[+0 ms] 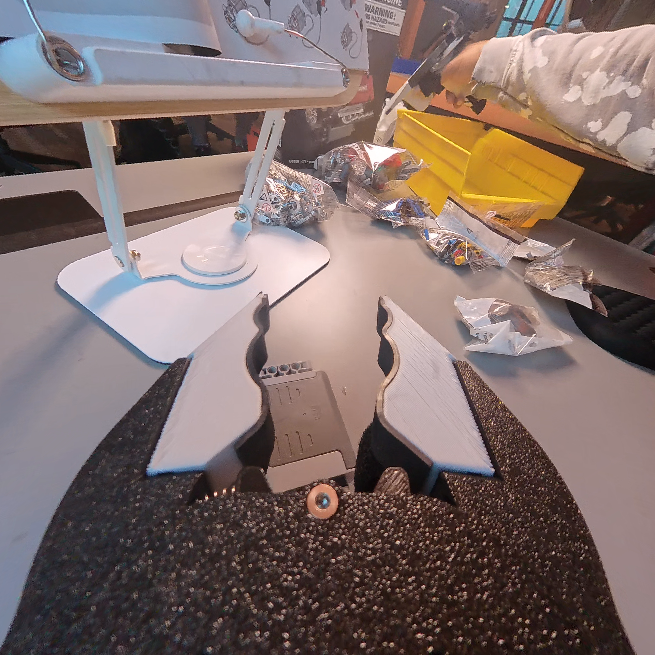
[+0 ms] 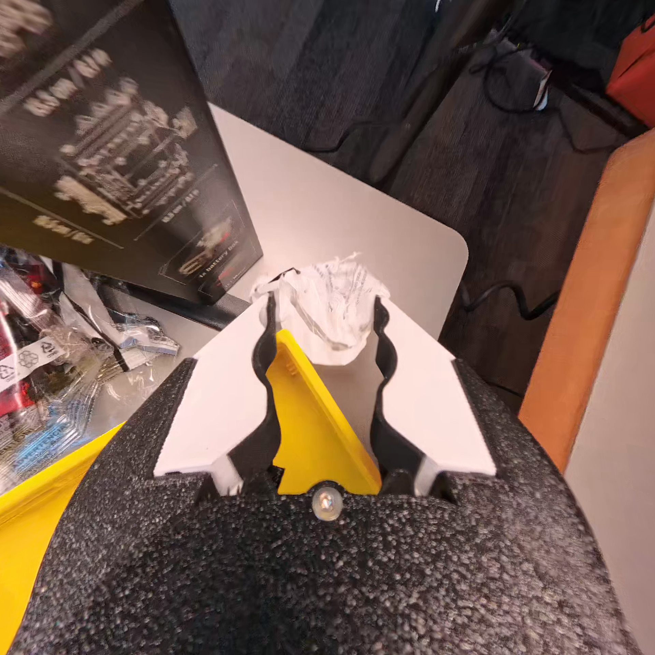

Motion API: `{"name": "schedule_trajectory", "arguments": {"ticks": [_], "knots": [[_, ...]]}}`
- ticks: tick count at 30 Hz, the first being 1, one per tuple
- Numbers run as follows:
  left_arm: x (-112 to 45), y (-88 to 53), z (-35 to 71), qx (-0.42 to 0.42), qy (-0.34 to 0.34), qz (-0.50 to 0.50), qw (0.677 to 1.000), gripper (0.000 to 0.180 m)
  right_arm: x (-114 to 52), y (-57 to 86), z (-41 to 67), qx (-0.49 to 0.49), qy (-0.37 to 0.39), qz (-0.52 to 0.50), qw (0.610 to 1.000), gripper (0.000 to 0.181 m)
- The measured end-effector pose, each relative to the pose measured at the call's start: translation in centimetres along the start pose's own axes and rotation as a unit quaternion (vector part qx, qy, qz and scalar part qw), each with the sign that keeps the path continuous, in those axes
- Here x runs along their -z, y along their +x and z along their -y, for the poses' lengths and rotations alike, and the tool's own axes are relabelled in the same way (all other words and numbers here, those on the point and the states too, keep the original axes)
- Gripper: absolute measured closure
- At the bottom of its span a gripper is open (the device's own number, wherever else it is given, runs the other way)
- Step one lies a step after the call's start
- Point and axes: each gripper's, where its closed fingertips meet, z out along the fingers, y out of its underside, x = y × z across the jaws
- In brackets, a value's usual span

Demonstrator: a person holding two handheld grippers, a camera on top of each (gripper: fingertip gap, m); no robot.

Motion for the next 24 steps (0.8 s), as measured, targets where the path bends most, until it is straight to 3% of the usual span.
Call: {"name": "schedule_trajectory", "arguments": {"ticks": [4,8,15,19,24], "knots": [[0.3,0.5,0.2,-0.011,0.002,-0.003,1.000,0.121,4.1,-1.9,2.3,0.027,0.077,-0.007,0.997,0.112],[0.8,0.9,0.6,-0.013,0.008,-0.006,1.000,0.121,10.0,-6.8,4.8,0.073,0.169,0.010,0.983,0.111],[1.6,1.4,1.2,-0.012,0.014,-0.010,1.000,0.121,17.0,-22.2,1.0,0.183,0.211,0.070,0.958,0.116],[1.8,1.8,1.3,-0.013,0.013,-0.014,1.000,0.122,16.7,-31.2,-7.0,0.217,0.129,0.137,0.958,0.118],[1.6,2.6,1.2,-0.013,0.008,-0.029,0.999,0.122,12.7,-36.8,-17.3,0.249,-0.031,0.180,0.951,0.104]]}}
